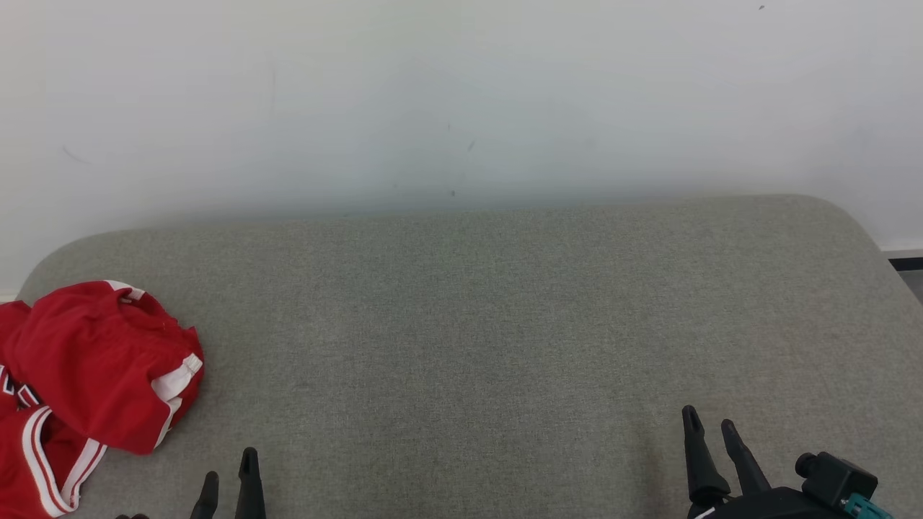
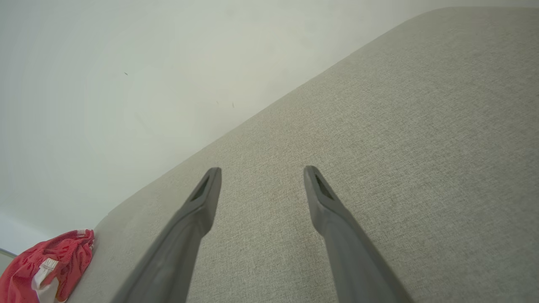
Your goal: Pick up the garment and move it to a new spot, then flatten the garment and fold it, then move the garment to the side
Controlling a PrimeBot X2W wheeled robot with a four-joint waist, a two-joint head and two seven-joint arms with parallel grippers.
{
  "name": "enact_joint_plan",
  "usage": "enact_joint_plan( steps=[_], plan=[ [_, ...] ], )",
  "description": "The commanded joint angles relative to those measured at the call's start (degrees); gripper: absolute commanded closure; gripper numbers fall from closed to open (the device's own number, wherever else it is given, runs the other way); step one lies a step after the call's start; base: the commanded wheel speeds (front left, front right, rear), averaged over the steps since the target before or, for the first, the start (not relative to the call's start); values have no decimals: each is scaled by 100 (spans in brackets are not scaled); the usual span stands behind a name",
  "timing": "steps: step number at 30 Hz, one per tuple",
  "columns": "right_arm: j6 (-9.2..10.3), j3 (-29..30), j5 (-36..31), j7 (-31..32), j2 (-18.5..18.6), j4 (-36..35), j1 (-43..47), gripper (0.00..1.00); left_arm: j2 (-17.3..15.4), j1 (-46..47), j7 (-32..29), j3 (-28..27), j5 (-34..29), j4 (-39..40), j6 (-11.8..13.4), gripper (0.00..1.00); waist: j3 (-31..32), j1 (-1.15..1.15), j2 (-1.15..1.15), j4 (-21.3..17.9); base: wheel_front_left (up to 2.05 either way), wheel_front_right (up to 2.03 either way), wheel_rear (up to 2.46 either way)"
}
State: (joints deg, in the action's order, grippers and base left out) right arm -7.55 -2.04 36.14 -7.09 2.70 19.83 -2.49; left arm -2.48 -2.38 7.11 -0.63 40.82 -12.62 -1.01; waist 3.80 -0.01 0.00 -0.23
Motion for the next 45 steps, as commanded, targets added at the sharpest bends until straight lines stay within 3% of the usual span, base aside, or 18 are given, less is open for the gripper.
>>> enact_joint_plan(
  steps=[1, 20, 45],
  plan=[
    [6, -27, -209, -57, 21, -18, -64, 0, -33, 11, 54, -14, -222, 61, 15, 0, 4, 0, 0, 0, 0, 0, 0],
    [8, -127, -1449, -322, 23, 153, -97, 0, -41, -47, 331, 57, -1652, 118, 138, 0, 77, 1, 0, 10, 0, 0, 0],
    [11, -245, -2585, -593, 25, 365, -75, 0, -48, -97, 621, 131, -2622, -102, 90, 0, 214, 1, 0, -3, 0, 0, 0]
  ],
)
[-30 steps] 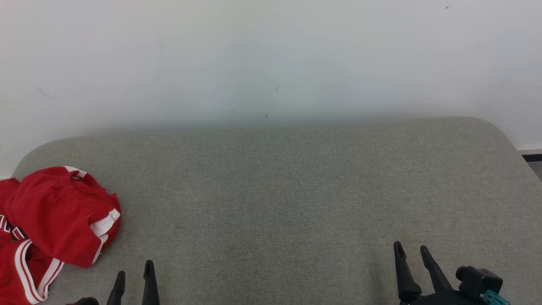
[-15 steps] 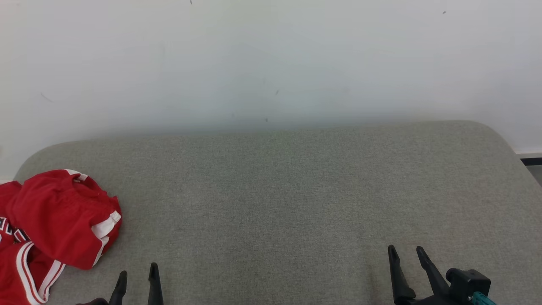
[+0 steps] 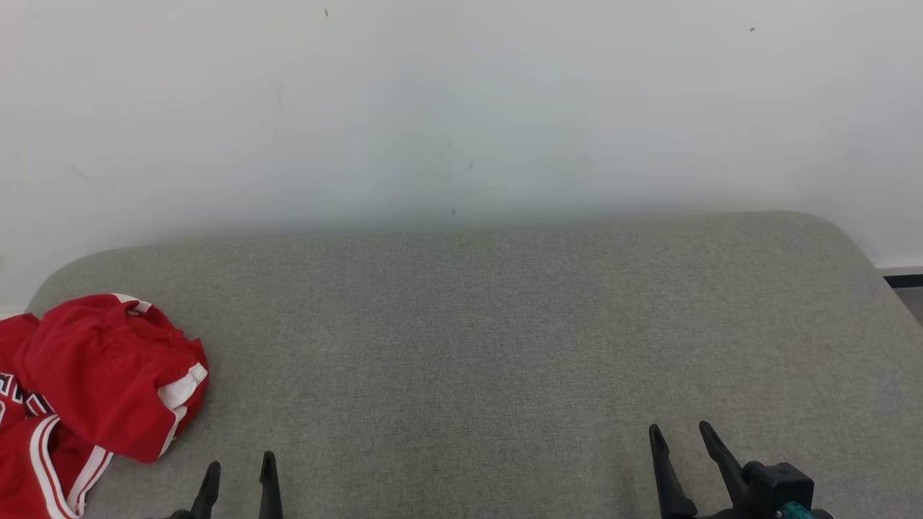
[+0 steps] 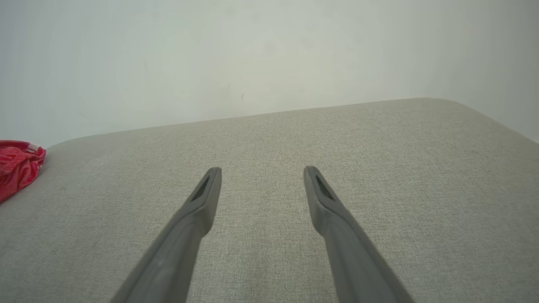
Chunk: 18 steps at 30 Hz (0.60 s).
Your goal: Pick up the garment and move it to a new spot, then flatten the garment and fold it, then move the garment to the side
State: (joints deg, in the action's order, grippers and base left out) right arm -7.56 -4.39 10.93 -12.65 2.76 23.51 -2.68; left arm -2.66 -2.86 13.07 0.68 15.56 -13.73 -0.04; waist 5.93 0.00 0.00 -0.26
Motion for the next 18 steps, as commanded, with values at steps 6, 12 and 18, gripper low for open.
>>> enact_joint_plan(
  steps=[6, 12, 18],
  plan=[
    [12, -34, -349, -110, 18, 35, -43, 0, -32, -58, 96, 18, -280, -72, 30, 0, 34, 0, 0, -6, 0, 0, 0],
    [13, -69, -578, -169, 19, 77, -15, 0, -34, -83, 163, 38, -440, -166, 61, 0, 81, 0, 0, -20, 0, 0, 0],
    [14, -115, -824, -240, 19, 113, 27, 0, -35, -126, 227, 62, -677, -166, 69, 0, 145, 0, 0, -42, 0, 0, 0]
  ],
)
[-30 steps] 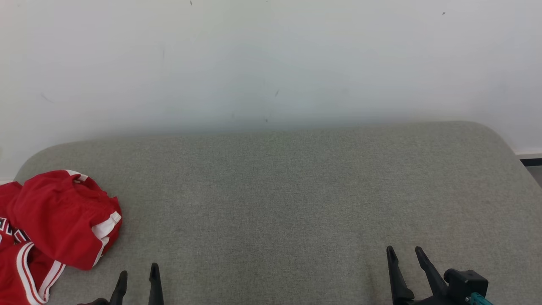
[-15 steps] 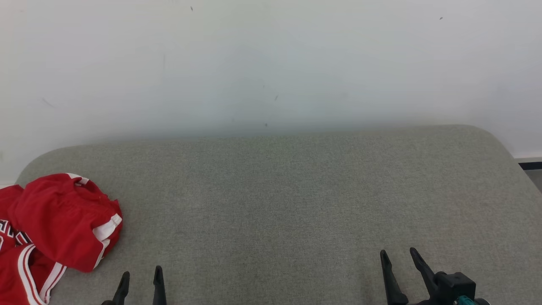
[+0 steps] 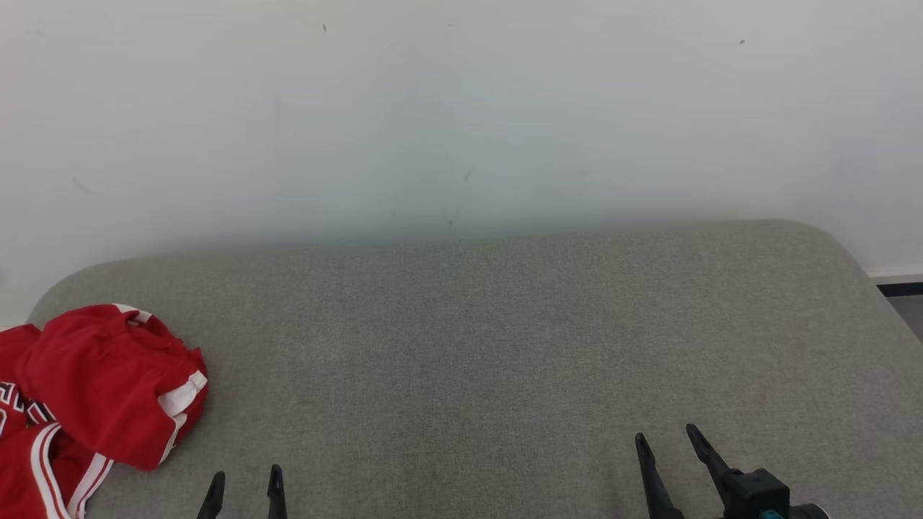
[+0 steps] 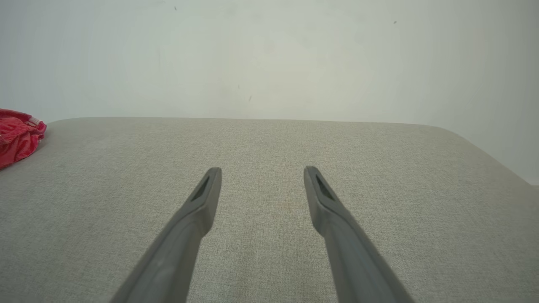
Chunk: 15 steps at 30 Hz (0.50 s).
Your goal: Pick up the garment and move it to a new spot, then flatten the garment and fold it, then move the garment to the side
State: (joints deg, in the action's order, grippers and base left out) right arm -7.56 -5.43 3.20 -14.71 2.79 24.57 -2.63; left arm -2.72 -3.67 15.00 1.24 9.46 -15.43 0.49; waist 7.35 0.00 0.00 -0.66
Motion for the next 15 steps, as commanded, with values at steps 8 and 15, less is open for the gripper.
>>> enact_joint_plan(
  steps=[8, 15],
  plan=[
    [14, -36, 10, -36, 16, -12, 54, 0, -30, -80, 22, 14, -27, -26, -4, 0, 10, 0, 0, 3, 0, 0, 0],
    [14, -56, 44, -39, 16, -22, 55, 0, -29, -98, 22, 9, -68, -18, -18, 0, 0, 0, 0, 22, 0, 0, 0]
  ],
)
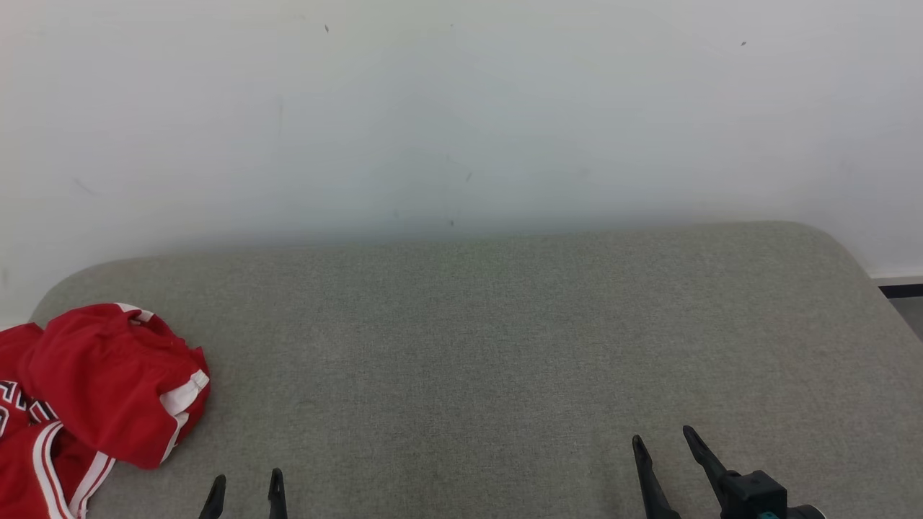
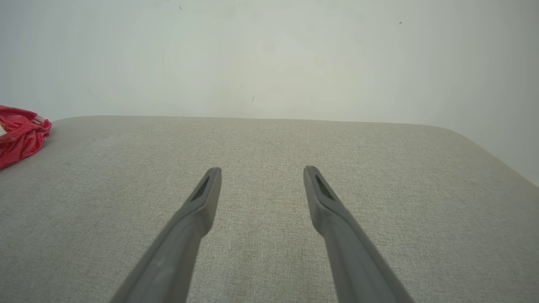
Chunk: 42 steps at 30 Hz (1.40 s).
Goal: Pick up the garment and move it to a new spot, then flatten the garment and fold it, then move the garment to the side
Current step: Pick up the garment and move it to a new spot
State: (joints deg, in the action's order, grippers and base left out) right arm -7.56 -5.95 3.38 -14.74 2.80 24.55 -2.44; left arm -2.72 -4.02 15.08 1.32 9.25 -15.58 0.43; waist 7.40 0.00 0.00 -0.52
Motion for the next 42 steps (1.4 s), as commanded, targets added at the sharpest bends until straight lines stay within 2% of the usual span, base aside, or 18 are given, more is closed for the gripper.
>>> enact_joint_plan(
  steps=[1, 5, 10, 25, 32, 42],
  plan=[
    [14, -4, 27, -36, 15, -19, 36, 0, -29, -62, 14, 0, -47, -2, -13, 0, -5, 0, 0, 8, 0, 0, 0],
    [13, 3, 52, -39, 15, -26, 57, 0, -29, -57, 14, 5, -34, -6, -9, 0, -16, 0, 0, 59, 0, 0, 0],
    [14, 40, 63, -33, 13, -47, 98, 0, -30, -26, 11, 8, -28, 27, 31, 0, -32, 0, 0, 339, 0, 0, 0],
    [14, -116, 347, -50, 12, -42, 96, 0, -137, -165, 10, -306, -207, 89, 34, 0, 37, 0, 0, 1751, 0, 0, 0],
    [14, -181, 482, -43, 13, -83, 143, 0, -208, -235, 11, -442, -245, 139, 35, 0, 71, 0, 0, 2290, 0, 0, 0],
    [14, -352, 548, -43, 14, -63, -23, 0, -212, -346, 11, -681, -205, 344, 101, 0, -20, 0, 0, 2485, 0, 0, 0]
  ],
)
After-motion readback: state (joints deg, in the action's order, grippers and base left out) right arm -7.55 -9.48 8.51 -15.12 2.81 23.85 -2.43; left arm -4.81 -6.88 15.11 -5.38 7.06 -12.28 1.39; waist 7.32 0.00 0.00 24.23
